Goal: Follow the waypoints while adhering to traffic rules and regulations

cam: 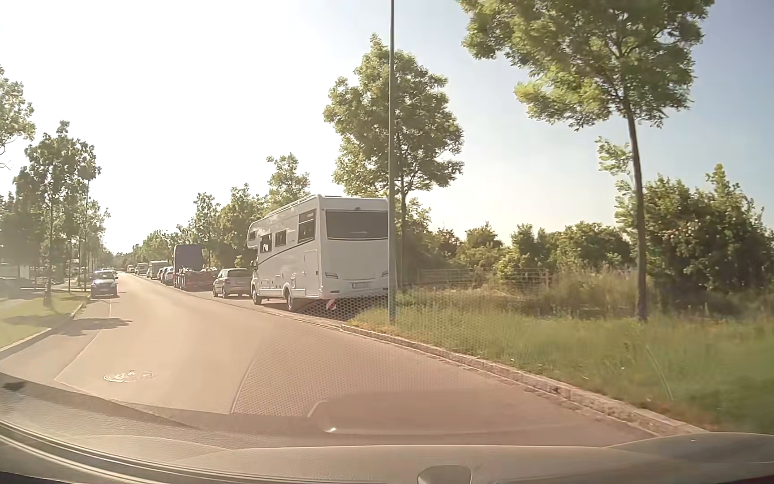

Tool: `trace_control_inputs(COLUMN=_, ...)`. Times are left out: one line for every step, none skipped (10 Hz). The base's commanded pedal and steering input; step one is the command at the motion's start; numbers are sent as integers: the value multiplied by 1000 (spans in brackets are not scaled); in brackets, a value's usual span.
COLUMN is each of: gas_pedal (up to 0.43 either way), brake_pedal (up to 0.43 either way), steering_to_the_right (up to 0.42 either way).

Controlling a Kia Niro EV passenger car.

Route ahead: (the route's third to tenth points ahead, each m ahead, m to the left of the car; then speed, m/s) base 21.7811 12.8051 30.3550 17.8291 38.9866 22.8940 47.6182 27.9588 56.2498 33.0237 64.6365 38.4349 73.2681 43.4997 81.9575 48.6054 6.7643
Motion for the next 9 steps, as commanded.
trace_control_inputs(gas_pedal=67, brake_pedal=0, steering_to_the_right=-151)
trace_control_inputs(gas_pedal=79, brake_pedal=0, steering_to_the_right=-154)
trace_control_inputs(gas_pedal=79, brake_pedal=0, steering_to_the_right=-160)
trace_control_inputs(gas_pedal=79, brake_pedal=0, steering_to_the_right=-164)
trace_control_inputs(gas_pedal=79, brake_pedal=0, steering_to_the_right=-166)
trace_control_inputs(gas_pedal=67, brake_pedal=0, steering_to_the_right=-168)
trace_control_inputs(gas_pedal=67, brake_pedal=0, steering_to_the_right=-170)
trace_control_inputs(gas_pedal=67, brake_pedal=0, steering_to_the_right=-171)
trace_control_inputs(gas_pedal=59, brake_pedal=0, steering_to_the_right=-173)
